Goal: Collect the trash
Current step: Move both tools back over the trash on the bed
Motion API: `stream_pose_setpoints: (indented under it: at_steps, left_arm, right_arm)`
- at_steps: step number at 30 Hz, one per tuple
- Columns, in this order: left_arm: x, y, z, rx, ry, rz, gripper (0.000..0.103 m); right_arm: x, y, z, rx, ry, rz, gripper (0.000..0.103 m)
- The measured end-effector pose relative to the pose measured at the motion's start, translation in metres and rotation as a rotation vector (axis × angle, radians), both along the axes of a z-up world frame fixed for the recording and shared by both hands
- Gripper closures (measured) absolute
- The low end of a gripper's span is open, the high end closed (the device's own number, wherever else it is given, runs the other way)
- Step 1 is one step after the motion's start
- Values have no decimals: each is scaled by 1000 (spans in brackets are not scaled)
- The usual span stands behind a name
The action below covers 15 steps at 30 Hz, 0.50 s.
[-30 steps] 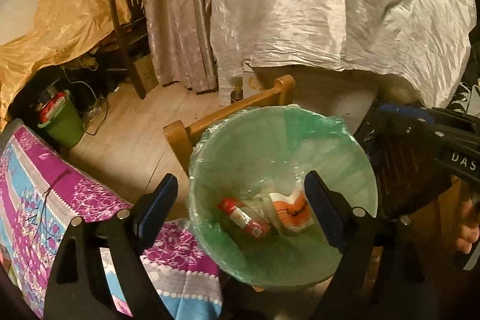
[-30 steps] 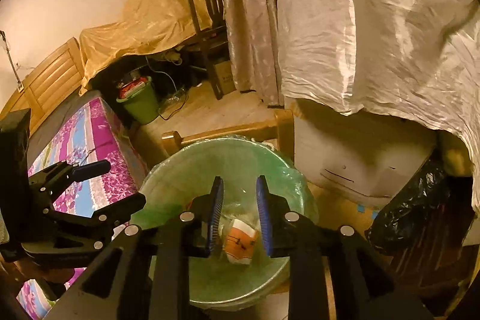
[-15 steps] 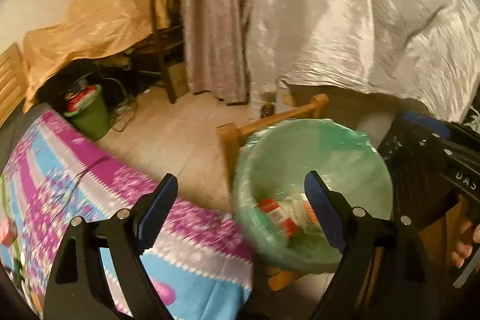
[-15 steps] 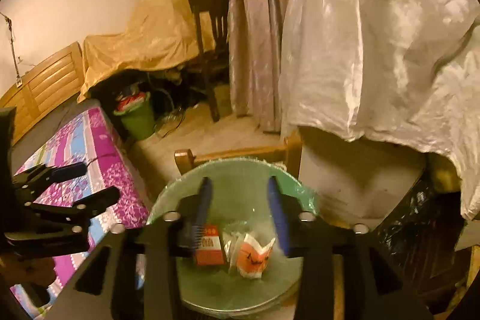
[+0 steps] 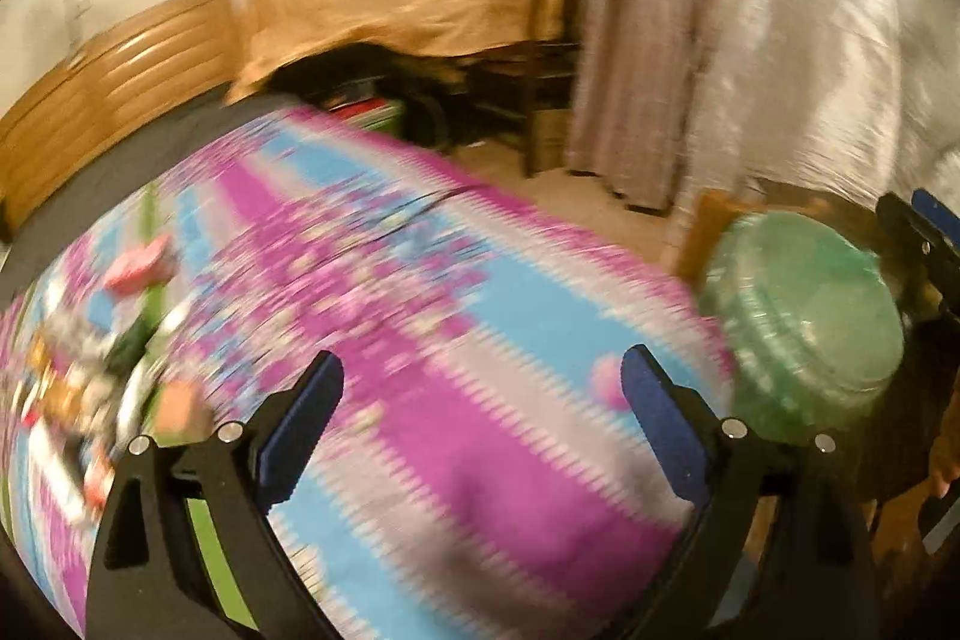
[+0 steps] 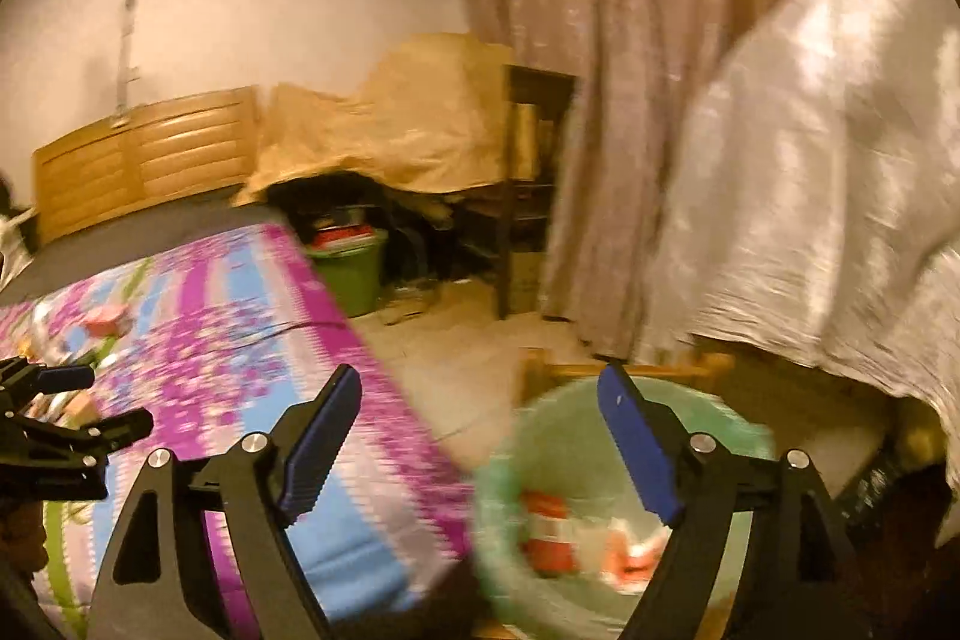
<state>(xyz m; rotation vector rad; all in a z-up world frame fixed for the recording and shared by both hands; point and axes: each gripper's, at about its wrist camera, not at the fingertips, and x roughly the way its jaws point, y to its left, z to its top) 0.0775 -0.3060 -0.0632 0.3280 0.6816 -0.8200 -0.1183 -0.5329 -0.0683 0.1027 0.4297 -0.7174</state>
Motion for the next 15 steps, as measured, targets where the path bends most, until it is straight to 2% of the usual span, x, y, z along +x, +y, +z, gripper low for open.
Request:
stream_pose_setpoints:
  at_steps: [10, 15]
  left_arm:
    - [56, 165, -6, -41, 20, 335, 11]
    - [90, 245, -5, -95, 65, 479, 10]
  right_arm:
    - [114, 120, -32, 76, 123, 376, 19]
    - [171, 181, -56, 215, 174, 582, 19]
